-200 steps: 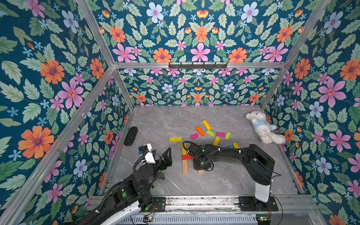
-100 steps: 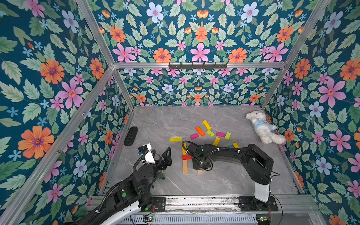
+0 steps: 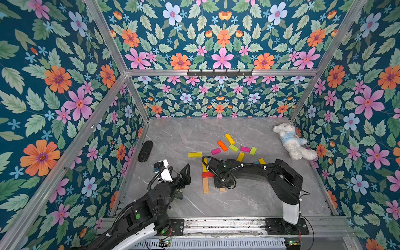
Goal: Assemble the letter h with building blocks
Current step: Assemble the building block at the center of the board.
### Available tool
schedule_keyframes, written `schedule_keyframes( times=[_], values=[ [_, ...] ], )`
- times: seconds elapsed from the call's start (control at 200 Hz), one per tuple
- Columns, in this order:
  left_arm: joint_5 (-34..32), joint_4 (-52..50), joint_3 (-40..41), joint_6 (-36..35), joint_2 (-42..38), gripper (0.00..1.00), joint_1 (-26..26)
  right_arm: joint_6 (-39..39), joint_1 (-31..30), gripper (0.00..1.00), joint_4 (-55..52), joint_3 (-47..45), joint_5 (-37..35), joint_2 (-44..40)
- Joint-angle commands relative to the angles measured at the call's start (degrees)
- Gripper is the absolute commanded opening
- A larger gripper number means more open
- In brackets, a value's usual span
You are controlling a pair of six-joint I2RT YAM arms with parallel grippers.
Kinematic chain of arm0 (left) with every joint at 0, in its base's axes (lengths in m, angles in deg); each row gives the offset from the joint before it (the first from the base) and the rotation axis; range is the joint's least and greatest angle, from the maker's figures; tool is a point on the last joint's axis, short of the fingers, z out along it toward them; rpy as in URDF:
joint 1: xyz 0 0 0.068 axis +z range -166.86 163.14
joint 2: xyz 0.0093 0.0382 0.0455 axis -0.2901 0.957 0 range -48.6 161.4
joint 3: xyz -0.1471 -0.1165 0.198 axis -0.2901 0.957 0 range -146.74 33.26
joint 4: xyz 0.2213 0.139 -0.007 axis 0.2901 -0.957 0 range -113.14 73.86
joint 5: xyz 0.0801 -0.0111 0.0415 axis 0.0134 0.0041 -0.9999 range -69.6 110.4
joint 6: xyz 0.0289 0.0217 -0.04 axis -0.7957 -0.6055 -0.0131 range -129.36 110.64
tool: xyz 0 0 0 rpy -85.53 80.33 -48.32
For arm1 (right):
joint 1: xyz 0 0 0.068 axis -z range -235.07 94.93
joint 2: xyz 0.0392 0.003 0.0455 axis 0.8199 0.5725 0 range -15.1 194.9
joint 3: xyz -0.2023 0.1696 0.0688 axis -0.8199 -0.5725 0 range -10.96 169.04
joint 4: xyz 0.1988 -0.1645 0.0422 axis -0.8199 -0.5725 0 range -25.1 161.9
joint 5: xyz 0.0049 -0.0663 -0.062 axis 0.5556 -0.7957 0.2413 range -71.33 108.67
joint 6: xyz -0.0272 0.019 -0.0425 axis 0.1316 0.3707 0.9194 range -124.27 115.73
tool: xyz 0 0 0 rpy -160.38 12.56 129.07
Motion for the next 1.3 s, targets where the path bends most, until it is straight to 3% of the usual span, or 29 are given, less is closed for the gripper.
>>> schedule_keyframes(
  times=[0.0,0.63,1.155,1.295],
  values=[
    [-0.7,0.3,-0.3,-0.5,0.1,0.99,0.0,0.3,0.1,0.30,-0.5,0.1,-1.6,0.9],
    [-0.5,0.2,-0.3,-0.5,0.1,0.99,0.0,0.5,0.1,0.48,0.0,0.6,-2.0,1.0],
    [-0.3,0.0,-0.8,-0.4,0.4,0.99,0.0,0.4,0.6,0.47,0.1,-0.3,-3.2,0.1],
    [-0.3,0.2,-0.9,-0.4,0.6,0.99,0.0,0.9,0.5,0.51,0.7,-0.3,-3.6,-0.8]
  ],
)
